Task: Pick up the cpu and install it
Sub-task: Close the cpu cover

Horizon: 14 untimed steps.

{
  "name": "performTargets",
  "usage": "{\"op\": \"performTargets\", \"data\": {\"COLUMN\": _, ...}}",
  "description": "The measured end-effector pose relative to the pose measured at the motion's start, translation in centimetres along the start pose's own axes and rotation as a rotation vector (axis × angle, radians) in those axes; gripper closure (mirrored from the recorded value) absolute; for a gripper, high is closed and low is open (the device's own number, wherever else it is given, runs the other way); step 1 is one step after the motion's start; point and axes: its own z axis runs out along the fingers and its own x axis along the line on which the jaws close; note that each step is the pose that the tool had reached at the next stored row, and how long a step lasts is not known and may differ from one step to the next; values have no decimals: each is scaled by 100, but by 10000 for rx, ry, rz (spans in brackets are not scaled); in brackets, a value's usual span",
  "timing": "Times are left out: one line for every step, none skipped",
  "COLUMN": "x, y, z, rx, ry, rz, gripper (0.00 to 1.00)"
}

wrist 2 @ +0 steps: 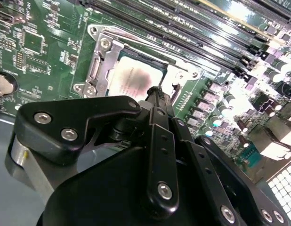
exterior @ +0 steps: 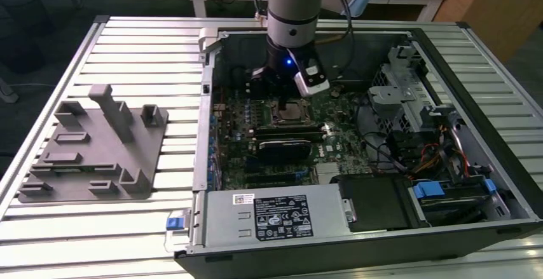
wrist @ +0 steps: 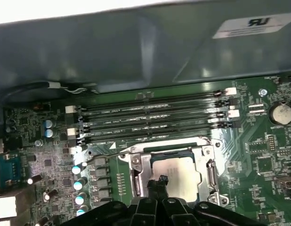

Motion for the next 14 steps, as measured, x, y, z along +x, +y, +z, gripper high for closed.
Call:
{"op": "performTargets", "data": {"x": 4, "y": 0, "z": 4, "rx": -1, "ry": 0, "rz": -18, "gripper": 89}}
{"op": "performTargets", "data": {"x": 6, "y": -1, "z": 9, "rx": -2, "ry": 2, "rz": -38, "gripper": 89}}
{"op": "performTargets", "data": {"x": 9, "y": -2, "z": 15, "rx": -2, "ry": 3, "rz": -59, "gripper": 89}}
{"op": "performTargets", "data": {"x": 11, "y": -3, "z": 21, "rx": -1, "ry": 4, "rz": -79, "gripper": 89}}
{"op": "performTargets", "data": {"x": 15, "y": -3, "z": 28, "rx": -3, "ry": 6, "rz": -99, "gripper": 89}}
{"op": "performTargets", "data": {"x": 20, "y": -4, "z": 33, "rx": -4, "ry": 7, "rz": -119, "gripper": 89}}
{"op": "performTargets", "data": {"x": 26, "y": -5, "z": 38, "rx": -5, "ry": 8, "rz": -139, "gripper": 89}}
{"op": "performTargets", "data": {"x": 34, "y": -7, "z": 42, "rx": -4, "ry": 9, "rz": -154, "gripper": 89}}
{"op": "performTargets", "data": {"x": 41, "y": -7, "z": 47, "rx": -5, "ry": 9, "rz": -164, "gripper": 89}}
{"op": "performTargets", "data": {"x": 47, "y": -8, "z": 54, "rx": -6, "ry": 9, "rz": -175, "gripper": 89}}
{"op": "performTargets", "data": {"x": 52, "y": -8, "z": 61, "rx": -7, "ry": 10, "rz": -188, "gripper": 89}}
{"op": "performTargets", "data": {"x": 56, "y": -10, "z": 67, "rx": -7, "ry": 11, "rz": -202, "gripper": 89}}
{"op": "performTargets", "data": {"x": 61, "y": -10, "z": 74, "rx": -8, "ry": 11, "rz": -215, "gripper": 89}}
{"op": "performTargets", "data": {"x": 68, "y": -12, "z": 79, "rx": -8, "ry": 13, "rz": -229, "gripper": 89}}
